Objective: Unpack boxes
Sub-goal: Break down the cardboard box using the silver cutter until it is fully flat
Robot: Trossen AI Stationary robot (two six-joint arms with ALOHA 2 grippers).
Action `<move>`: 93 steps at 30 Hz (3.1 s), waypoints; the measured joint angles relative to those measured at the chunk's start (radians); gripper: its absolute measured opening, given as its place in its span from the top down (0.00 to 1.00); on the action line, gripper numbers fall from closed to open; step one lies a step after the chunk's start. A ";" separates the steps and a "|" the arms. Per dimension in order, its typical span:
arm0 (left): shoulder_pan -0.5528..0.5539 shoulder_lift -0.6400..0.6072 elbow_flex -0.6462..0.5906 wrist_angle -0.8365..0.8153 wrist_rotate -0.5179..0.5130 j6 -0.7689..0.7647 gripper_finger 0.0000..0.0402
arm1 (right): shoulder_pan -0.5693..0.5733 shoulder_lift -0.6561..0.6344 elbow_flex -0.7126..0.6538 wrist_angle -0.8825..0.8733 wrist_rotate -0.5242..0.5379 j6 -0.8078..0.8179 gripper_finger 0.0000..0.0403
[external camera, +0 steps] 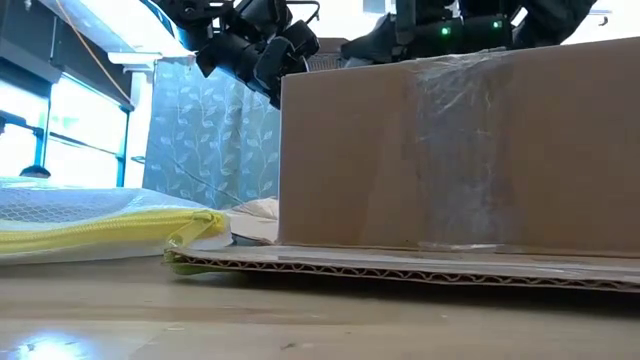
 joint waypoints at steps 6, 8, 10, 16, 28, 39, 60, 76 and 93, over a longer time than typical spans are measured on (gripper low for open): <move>0.000 0.000 0.000 -0.001 0.001 0.000 0.42 | -0.005 -0.005 -0.009 0.000 -0.033 0.019 0.86; -0.001 0.000 0.000 -0.002 0.005 0.001 0.42 | -0.004 -0.015 -0.008 0.002 -0.036 0.031 0.86; -0.001 0.000 0.000 0.000 0.006 0.002 0.42 | -0.005 -0.035 0.000 -0.015 -0.051 0.046 0.86; -0.001 0.000 0.000 0.002 0.006 0.004 0.42 | -0.002 -0.070 0.015 -0.016 -0.129 0.030 0.86; -0.005 0.000 0.000 0.002 0.006 0.003 0.42 | -0.011 -0.068 0.014 -0.134 -0.039 -0.019 0.86; -0.005 0.000 0.000 0.003 0.005 0.002 0.42 | -0.011 -0.017 0.016 -0.095 -0.044 -0.006 0.86; -0.005 0.000 0.000 0.002 0.004 0.000 0.42 | -0.004 -0.004 0.069 -0.150 -0.055 -0.025 0.86; -0.005 0.000 0.000 0.007 0.001 -0.001 0.42 | -0.009 -0.009 0.179 -0.508 -0.073 -0.006 0.86; -0.014 0.000 0.000 0.003 0.006 -0.001 0.42 | 0.072 -0.014 0.399 -0.800 0.091 0.040 0.86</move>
